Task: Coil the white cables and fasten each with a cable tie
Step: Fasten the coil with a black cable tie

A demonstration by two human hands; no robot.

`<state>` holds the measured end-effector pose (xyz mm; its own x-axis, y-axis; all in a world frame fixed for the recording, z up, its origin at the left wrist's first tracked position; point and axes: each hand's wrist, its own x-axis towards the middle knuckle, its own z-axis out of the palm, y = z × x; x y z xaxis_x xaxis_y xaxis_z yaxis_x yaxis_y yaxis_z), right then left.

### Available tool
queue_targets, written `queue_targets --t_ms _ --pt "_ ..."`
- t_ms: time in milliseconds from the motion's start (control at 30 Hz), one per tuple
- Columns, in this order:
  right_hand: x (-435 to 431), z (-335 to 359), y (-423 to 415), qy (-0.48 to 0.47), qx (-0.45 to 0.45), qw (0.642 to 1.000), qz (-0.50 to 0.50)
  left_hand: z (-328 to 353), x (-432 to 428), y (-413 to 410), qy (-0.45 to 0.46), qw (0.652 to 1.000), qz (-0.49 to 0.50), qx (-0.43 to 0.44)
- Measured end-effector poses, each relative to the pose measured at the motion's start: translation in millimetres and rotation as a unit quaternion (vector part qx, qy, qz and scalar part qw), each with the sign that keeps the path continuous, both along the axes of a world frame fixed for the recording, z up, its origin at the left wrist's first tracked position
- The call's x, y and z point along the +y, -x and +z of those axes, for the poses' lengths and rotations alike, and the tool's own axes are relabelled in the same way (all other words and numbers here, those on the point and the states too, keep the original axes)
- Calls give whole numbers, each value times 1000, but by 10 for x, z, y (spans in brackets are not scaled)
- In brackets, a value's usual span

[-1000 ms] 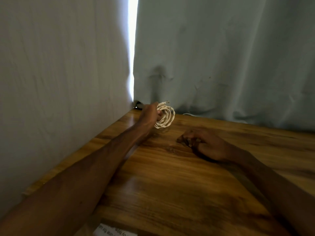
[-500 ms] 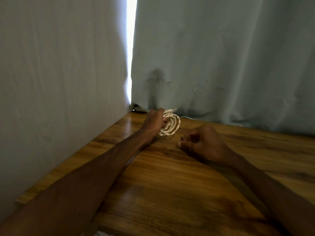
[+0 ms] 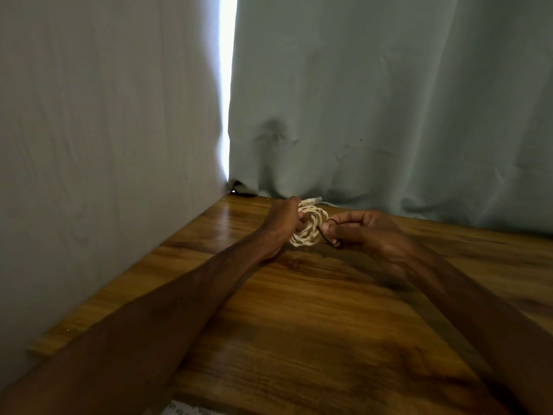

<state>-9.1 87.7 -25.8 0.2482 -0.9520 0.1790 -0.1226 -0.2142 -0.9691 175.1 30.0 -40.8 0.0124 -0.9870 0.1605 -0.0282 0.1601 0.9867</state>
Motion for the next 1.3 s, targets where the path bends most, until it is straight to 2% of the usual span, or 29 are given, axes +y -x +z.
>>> queue_targets --t_ms 100,167,333,500,667,867,1000,1067,1167,1233,1300 --pt "-2 23 -9 -7 -31 999 6 1 23 32 24 995 2 -95" --pt "6 39 -12 0 -15 1000 -2 6 32 49 22 989 -2 -145" --pt "50 76 -55 16 23 998 -53 -29 145 121 10 995 -23 -95" --pt "97 76 -82 23 23 994 -106 54 266 216 27 988 -22 -152" --pt "113 107 -80 6 -10 990 -138 93 348 181 57 983 -113 -136" --pt "82 107 44 -59 -18 993 -98 78 281 156 58 979 -119 -158" --pt "54 143 75 -104 -95 990 -27 59 264 119 77 978 -120 -152" --pt "66 186 71 -109 -93 990 -8 62 266 99 74 979 -120 -146" --pt "76 238 96 -82 -34 996 -20 46 240 79 69 980 -118 -141" --pt "78 241 107 -31 63 997 -42 31 249 78 64 982 -124 -125" --pt "74 223 91 38 190 979 -65 14 238 74 72 981 -127 -127"
